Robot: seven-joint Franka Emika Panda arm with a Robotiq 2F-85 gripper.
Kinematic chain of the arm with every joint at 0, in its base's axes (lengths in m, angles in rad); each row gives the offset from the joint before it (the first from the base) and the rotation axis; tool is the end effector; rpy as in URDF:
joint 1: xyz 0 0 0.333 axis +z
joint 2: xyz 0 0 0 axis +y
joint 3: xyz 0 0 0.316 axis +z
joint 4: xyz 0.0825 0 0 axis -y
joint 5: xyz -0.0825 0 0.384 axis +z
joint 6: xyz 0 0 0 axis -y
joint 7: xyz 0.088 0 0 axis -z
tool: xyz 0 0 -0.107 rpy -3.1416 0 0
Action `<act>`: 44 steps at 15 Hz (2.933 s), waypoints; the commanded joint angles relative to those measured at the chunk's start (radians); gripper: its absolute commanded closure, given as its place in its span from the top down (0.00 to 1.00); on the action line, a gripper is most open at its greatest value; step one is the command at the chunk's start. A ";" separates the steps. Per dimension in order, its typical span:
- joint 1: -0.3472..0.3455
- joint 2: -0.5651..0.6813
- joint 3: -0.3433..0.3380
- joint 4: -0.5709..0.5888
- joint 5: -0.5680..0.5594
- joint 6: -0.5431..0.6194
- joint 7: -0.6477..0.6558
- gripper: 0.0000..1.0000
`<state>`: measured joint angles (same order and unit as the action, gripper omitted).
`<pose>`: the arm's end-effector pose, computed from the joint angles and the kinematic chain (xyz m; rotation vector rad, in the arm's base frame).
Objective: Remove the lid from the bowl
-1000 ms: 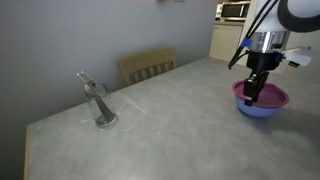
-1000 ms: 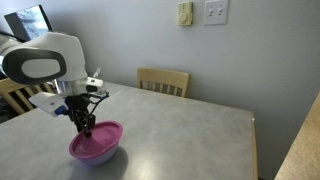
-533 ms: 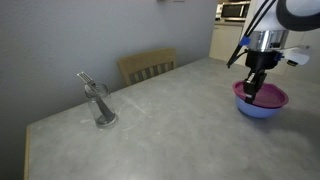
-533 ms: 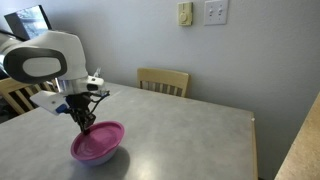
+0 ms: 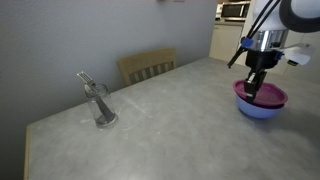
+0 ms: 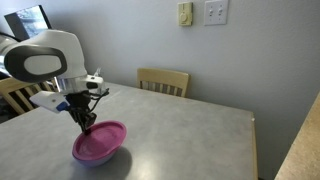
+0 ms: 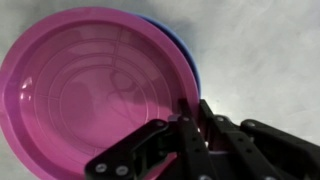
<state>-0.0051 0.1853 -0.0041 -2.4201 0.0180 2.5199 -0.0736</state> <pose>0.4849 -0.0047 0.2263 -3.1252 -0.0771 0.1330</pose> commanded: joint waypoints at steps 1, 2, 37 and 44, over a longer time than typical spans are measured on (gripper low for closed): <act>0.020 -0.038 -0.013 -0.021 -0.106 0.003 0.064 0.03; 0.022 -0.042 -0.012 -0.019 -0.129 0.000 0.078 0.03; -0.131 0.138 -0.092 0.360 -0.037 -0.074 -0.015 0.03; -0.217 0.245 -0.077 0.384 0.110 -0.067 -0.118 0.03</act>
<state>-0.1838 0.3660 -0.0992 -2.0808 0.0774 2.4659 -0.1451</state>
